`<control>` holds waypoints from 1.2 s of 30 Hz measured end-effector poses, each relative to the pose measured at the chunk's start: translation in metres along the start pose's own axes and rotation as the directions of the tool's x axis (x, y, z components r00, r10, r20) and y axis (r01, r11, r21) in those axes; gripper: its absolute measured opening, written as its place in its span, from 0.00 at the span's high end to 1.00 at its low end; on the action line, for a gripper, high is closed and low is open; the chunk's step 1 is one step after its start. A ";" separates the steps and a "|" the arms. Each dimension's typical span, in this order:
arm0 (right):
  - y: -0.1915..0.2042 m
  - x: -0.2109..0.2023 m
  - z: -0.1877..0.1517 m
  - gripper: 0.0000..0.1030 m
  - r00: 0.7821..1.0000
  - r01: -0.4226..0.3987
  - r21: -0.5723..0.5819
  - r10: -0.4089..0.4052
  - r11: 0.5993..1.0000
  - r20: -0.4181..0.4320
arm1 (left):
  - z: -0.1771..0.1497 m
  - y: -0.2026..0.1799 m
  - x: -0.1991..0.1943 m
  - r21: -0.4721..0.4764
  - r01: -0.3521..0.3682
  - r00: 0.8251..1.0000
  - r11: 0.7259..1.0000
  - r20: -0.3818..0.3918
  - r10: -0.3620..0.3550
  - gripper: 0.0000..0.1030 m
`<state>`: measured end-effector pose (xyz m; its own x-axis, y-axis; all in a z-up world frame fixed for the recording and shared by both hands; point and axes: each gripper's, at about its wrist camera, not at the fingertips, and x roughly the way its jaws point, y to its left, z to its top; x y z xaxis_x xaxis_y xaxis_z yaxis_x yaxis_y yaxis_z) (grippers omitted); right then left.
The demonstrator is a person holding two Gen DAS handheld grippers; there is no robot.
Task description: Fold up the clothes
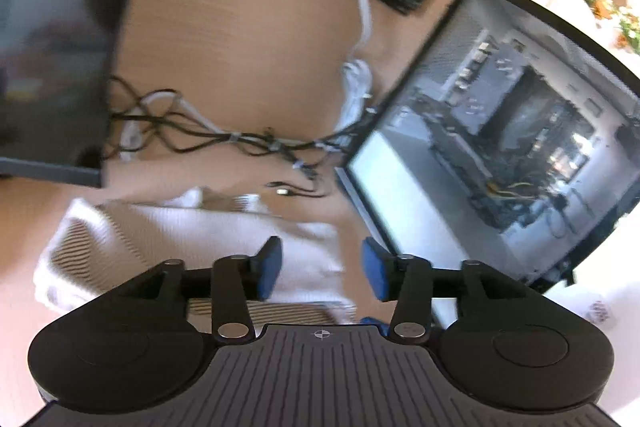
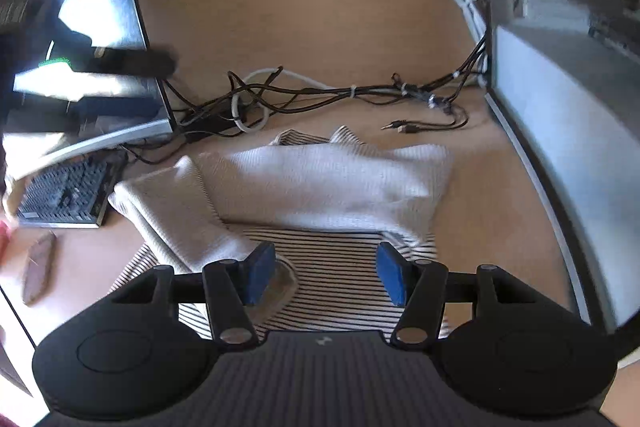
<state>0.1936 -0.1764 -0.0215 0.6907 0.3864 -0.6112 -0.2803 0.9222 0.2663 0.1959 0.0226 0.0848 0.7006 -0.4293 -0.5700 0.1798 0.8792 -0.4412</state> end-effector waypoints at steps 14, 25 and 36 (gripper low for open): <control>0.054 0.054 0.055 0.94 0.979 -0.173 0.078 0.181 0.982 -0.097 | -0.051 0.075 -0.023 -0.069 -0.244 0.967 0.967 -0.087 0.238 0.16; 0.066 0.002 0.142 0.95 0.965 0.055 -0.250 0.013 0.967 0.262 | -0.057 0.085 0.001 -0.038 -0.250 0.963 0.967 -0.113 0.245 0.08; -0.019 0.049 0.068 0.95 0.979 0.205 -0.074 -0.204 0.976 0.021 | -0.037 0.085 0.031 0.046 -0.249 0.961 0.967 -0.110 0.253 0.07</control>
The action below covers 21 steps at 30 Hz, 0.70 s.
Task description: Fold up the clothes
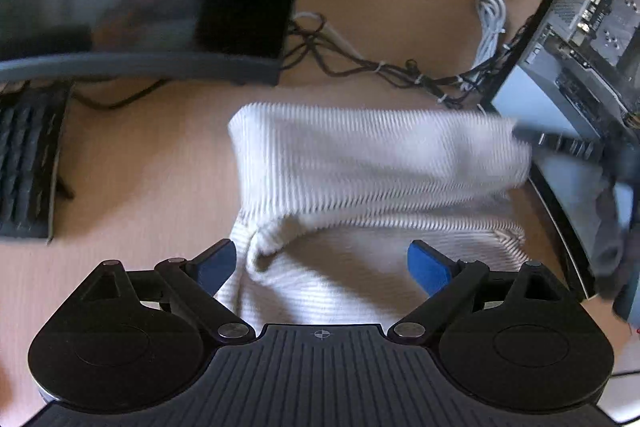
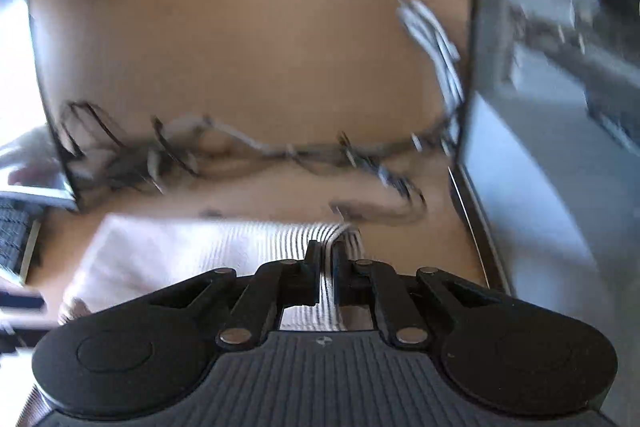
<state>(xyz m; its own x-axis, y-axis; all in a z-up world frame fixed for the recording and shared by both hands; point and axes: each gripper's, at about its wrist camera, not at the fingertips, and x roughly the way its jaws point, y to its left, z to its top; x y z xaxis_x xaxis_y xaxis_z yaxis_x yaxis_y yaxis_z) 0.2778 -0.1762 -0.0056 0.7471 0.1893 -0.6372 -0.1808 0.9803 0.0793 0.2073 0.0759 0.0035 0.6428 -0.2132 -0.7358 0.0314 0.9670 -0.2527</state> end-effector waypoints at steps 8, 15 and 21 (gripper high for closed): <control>-0.022 0.010 -0.037 0.95 0.992 0.050 0.048 -0.044 0.998 -0.122 | 0.022 -0.023 0.034 0.087 0.027 0.999 0.996 0.045 -0.031 0.04; -0.040 -0.014 -0.020 0.81 0.997 -0.078 0.239 0.082 0.968 -0.007 | 0.023 -0.022 0.045 0.111 0.015 0.999 0.994 0.035 -0.019 0.03; -0.016 0.024 -0.021 0.72 0.994 -0.054 0.183 0.070 0.982 -0.081 | 0.014 -0.016 0.039 0.101 0.001 1.000 0.995 0.017 -0.002 0.02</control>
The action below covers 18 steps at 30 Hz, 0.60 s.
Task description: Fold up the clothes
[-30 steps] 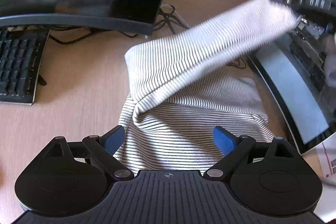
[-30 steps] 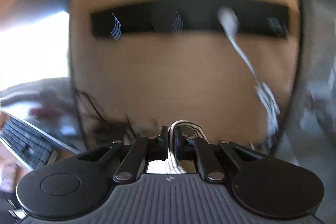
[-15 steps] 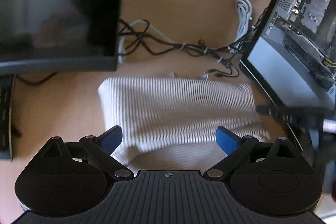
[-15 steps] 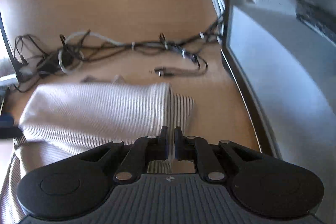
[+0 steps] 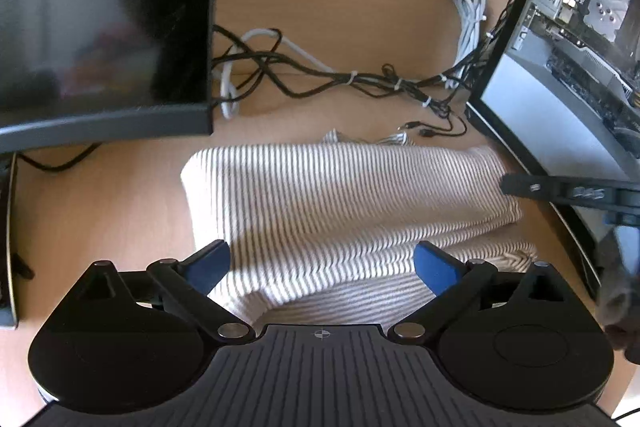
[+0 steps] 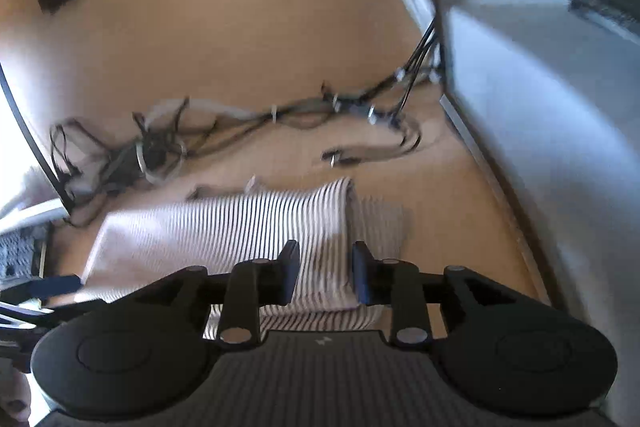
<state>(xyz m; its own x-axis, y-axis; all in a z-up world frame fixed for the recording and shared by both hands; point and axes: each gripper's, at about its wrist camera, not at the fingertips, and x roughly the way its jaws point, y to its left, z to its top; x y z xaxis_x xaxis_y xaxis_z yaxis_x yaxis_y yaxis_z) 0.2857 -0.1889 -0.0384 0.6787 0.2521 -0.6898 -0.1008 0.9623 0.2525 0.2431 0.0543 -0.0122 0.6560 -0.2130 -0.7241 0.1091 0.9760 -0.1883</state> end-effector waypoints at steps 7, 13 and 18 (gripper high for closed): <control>0.004 -0.027 0.009 0.90 0.997 -0.051 -0.019 0.052 0.999 0.063 | -0.001 0.006 -0.004 -0.026 0.000 1.000 1.000 0.010 0.000 0.02; -0.004 -0.035 -0.002 0.91 0.999 -0.002 -0.038 0.004 0.999 0.037 | 0.004 0.002 0.000 -0.023 0.020 0.999 1.000 0.029 -0.020 0.01; -0.012 -0.016 -0.026 0.90 0.998 0.047 -0.039 -0.049 0.998 -0.030 | -0.003 0.000 0.017 0.003 -0.013 1.000 1.000 -0.012 0.013 0.00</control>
<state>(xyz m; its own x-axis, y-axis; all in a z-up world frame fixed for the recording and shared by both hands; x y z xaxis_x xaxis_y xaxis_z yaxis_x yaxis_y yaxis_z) 0.2570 -0.2020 -0.0480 0.6609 0.2079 -0.7211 -0.0966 0.9764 0.1930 0.2516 0.0505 -0.0262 0.6480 -0.2010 -0.7346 0.1031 0.9788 -0.1769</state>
